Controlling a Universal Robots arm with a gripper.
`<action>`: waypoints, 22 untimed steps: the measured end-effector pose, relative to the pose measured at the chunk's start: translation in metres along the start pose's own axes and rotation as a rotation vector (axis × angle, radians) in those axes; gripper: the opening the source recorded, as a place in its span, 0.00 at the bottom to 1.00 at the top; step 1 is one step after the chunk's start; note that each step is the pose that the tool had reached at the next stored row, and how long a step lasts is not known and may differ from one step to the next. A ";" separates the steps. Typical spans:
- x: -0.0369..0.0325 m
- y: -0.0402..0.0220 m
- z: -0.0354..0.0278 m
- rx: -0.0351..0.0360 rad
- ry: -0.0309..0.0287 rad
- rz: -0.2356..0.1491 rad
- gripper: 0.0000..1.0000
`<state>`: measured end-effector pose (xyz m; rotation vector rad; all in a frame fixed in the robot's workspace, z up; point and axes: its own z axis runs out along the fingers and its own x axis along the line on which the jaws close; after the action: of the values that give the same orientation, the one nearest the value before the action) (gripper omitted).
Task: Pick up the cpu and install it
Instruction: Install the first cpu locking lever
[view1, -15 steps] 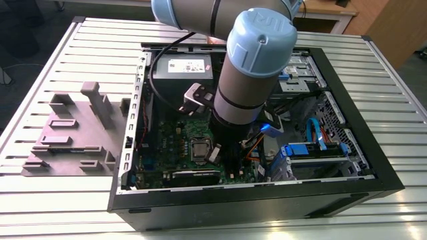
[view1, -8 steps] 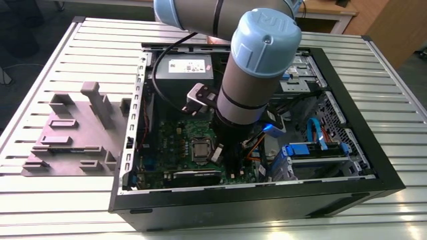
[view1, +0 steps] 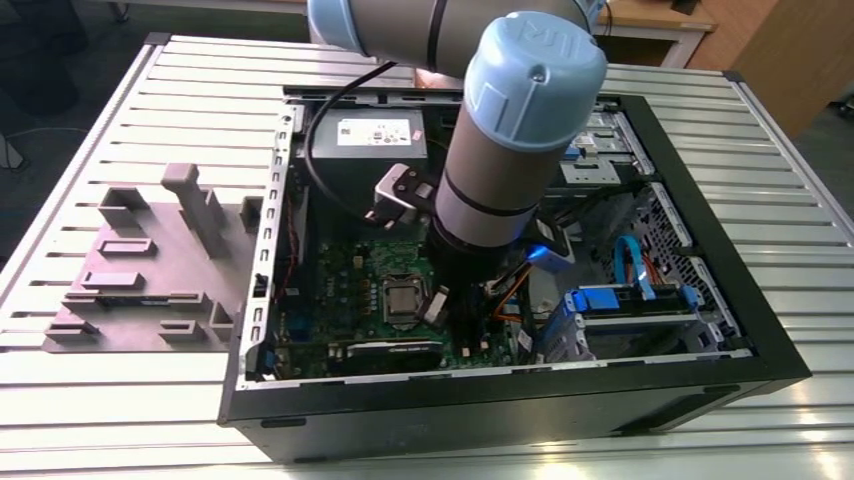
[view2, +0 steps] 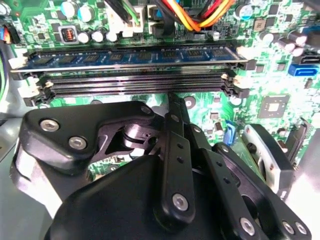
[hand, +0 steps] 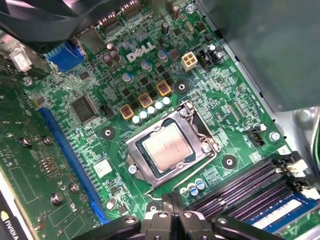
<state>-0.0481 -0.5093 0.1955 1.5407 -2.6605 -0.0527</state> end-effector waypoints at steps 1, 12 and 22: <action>0.0000 0.0001 -0.0013 -0.0002 -0.0002 0.000 0.10; 0.0003 0.0004 -0.0041 -0.0044 -0.0070 0.106 0.10; 0.0028 0.0052 0.0026 -0.0078 -0.0139 0.208 0.10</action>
<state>-0.0542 -0.5091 0.1933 1.2566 -2.8111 -0.0629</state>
